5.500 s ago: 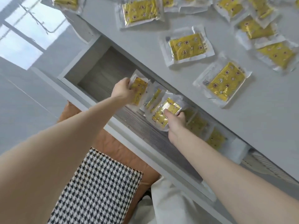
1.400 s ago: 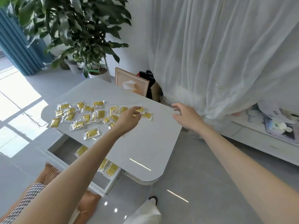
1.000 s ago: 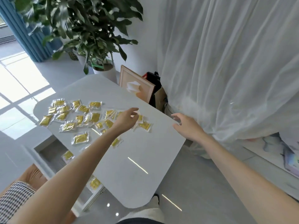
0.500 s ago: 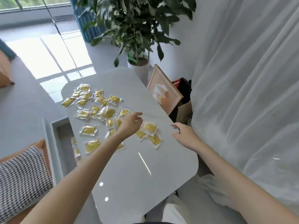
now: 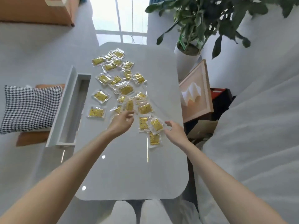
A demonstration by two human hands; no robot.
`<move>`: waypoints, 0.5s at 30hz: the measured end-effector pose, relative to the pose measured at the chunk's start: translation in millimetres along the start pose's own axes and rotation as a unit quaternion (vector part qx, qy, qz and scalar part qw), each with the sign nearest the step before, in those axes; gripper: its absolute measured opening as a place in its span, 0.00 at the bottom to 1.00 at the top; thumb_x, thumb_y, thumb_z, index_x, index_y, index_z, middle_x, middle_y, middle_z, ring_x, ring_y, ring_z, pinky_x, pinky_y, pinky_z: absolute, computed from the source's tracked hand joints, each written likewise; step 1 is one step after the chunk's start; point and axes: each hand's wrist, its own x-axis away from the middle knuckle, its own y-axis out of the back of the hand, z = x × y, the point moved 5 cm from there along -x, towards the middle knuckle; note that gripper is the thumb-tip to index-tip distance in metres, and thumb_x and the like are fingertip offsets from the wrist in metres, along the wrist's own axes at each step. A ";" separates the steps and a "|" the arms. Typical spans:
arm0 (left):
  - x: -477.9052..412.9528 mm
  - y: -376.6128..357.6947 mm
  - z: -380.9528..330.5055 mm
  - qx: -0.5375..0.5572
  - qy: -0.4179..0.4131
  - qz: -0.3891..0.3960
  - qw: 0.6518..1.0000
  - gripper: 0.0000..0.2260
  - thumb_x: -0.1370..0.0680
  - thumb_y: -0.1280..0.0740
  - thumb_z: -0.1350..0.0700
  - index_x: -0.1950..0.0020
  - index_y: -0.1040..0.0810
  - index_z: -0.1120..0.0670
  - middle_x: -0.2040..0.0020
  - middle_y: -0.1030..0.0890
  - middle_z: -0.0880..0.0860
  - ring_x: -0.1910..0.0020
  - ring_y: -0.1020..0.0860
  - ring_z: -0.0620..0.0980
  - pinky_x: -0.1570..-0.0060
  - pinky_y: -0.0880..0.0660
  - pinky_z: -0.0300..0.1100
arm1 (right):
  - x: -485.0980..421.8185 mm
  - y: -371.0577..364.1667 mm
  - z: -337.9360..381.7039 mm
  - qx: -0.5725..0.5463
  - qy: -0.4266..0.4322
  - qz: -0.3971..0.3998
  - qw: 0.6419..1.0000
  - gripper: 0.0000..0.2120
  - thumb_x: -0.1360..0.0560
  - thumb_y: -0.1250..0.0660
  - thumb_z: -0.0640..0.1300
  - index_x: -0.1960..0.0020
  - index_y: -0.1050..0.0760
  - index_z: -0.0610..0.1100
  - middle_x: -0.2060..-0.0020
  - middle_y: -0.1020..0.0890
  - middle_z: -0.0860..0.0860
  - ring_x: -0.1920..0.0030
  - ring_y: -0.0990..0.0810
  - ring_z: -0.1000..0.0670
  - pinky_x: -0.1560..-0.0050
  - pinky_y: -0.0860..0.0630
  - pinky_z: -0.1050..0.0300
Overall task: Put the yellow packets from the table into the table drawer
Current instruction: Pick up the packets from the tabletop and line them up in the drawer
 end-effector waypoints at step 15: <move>-99.4 -92.7 108.3 0.073 0.091 -0.009 0.993 0.18 0.19 0.41 0.55 0.29 0.32 0.51 0.34 0.25 0.53 0.38 0.25 0.51 0.38 0.27 0.46 | -168.5 -96.2 -82.1 0.038 -0.009 0.024 0.999 0.25 0.22 0.40 0.45 0.26 0.37 0.47 0.29 0.31 0.48 0.30 0.32 0.45 0.33 0.31 0.47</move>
